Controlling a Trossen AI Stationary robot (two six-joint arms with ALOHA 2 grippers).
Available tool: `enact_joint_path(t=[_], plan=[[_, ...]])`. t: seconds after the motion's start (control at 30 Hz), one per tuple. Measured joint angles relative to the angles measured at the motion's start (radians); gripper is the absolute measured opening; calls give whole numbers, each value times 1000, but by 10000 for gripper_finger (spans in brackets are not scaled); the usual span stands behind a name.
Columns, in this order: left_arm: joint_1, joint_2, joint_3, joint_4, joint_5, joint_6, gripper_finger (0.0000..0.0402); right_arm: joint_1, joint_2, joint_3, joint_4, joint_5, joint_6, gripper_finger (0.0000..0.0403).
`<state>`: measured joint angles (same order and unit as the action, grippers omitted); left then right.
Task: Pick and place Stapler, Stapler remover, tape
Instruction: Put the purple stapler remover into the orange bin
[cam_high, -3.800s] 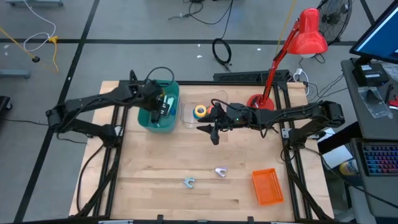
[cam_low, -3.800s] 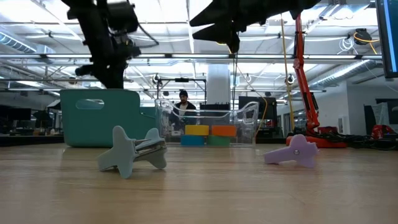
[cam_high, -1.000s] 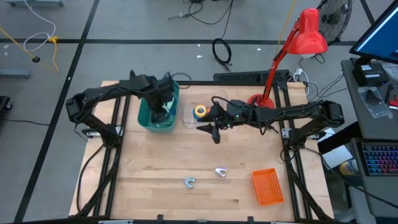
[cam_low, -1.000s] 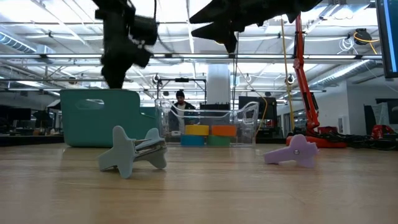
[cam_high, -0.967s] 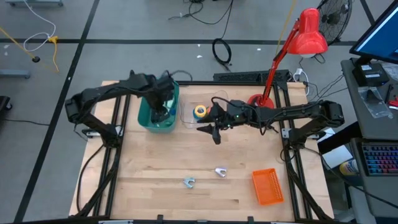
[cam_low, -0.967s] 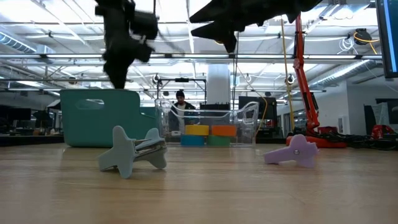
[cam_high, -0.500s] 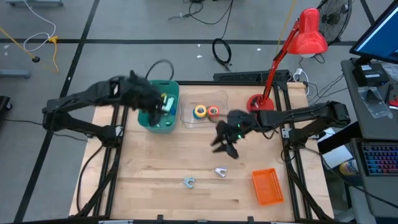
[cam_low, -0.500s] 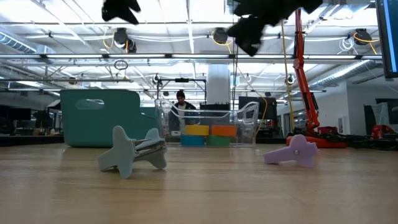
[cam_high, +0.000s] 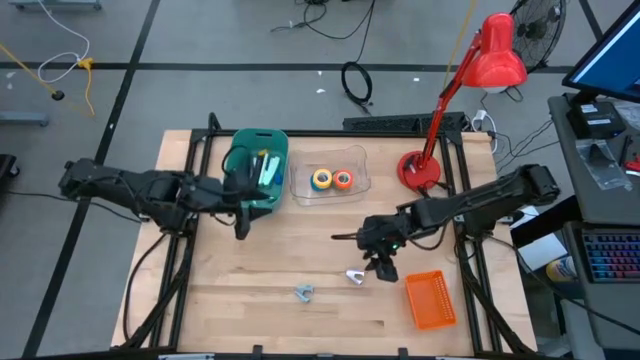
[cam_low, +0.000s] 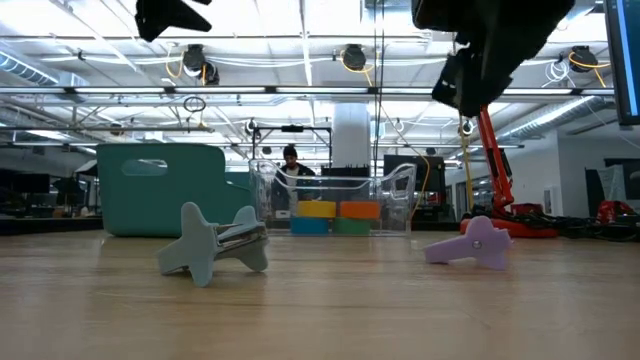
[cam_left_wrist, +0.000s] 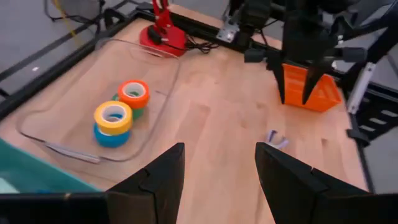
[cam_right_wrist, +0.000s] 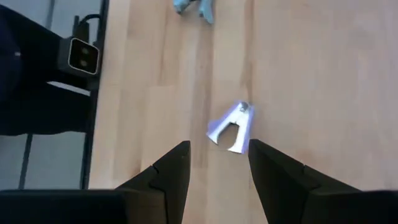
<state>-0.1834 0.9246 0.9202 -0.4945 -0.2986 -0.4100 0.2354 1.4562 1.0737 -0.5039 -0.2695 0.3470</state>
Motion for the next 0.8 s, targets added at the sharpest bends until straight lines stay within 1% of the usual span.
enact_joint_path(t=[0.07, 0.13, 0.27, 0.4, 0.5, 0.8], plan=[[-20, -27, -52, 40, 0, -4, 196, 11, 42, 2, 9, -31, 4, 155], [-43, -50, -88, 75, 0, -4, 195, 21, 81, -1, -25, -49, 0, 155], [-78, -98, -135, 113, -7, -9, 200, 22, 128, 0, -19, -29, -21, 155], [-116, -133, -144, 107, -77, -11, 197, 17, 147, 1, 36, -13, -50, 155], [-137, -160, -144, 88, -116, -16, 196, 15, 162, 1, 27, 7, -64, 155], [-171, -171, -144, 72, -123, -38, 196, 12, 235, 0, 78, 9, -120, 155]])
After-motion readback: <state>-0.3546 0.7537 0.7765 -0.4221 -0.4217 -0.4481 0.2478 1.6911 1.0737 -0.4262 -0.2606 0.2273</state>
